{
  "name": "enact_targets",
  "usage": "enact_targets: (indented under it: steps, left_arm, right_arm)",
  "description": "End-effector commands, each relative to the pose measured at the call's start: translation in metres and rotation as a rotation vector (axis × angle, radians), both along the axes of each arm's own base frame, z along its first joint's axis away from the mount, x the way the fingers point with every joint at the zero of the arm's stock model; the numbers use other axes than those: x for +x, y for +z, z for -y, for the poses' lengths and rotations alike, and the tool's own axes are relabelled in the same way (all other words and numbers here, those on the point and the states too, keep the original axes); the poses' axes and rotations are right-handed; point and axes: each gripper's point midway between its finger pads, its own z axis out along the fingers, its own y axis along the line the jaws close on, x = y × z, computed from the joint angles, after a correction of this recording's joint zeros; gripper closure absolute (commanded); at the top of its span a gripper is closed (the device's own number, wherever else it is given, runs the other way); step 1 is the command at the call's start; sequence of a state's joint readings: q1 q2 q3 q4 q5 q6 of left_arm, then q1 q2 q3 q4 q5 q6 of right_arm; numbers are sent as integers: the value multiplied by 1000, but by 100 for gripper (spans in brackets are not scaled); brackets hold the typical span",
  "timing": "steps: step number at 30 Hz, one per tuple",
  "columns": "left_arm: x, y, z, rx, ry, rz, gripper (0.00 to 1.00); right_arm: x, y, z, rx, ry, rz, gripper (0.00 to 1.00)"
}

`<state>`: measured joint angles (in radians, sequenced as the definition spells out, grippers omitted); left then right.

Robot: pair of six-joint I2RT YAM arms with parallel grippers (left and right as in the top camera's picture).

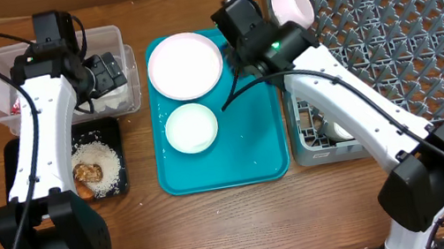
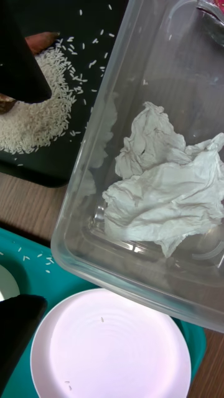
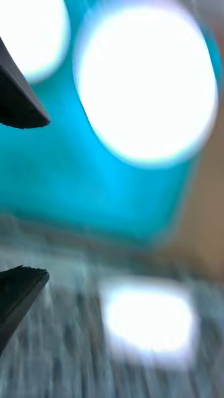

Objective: Sort waste into correct bins and load items into the dishwasher
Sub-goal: 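Reach right gripper to the white bowl on teal tray and grasp it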

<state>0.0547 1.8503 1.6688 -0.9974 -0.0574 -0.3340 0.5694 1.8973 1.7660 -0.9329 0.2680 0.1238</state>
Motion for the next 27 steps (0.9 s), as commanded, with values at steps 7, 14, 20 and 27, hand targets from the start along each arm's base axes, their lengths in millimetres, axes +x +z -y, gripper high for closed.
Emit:
enact_targets:
  steps: [7, 14, 20, 27]
  left_arm:
    - [4, 10, -4, 20, -6, 26, 0]
    - [4, 10, -4, 20, -8, 26, 0]
    - [4, 10, -4, 20, -7, 26, 0]
    - [4, 10, -4, 20, -8, 26, 0]
  right_arm:
    - [-80, -69, -82, 438, 11, -478, 48]
    - [-89, -111, -80, 446, -85, -547, 63]
    - [-91, -146, -81, 435, -136, -586, 64]
    - [-94, -160, -85, 437, -134, -621, 68]
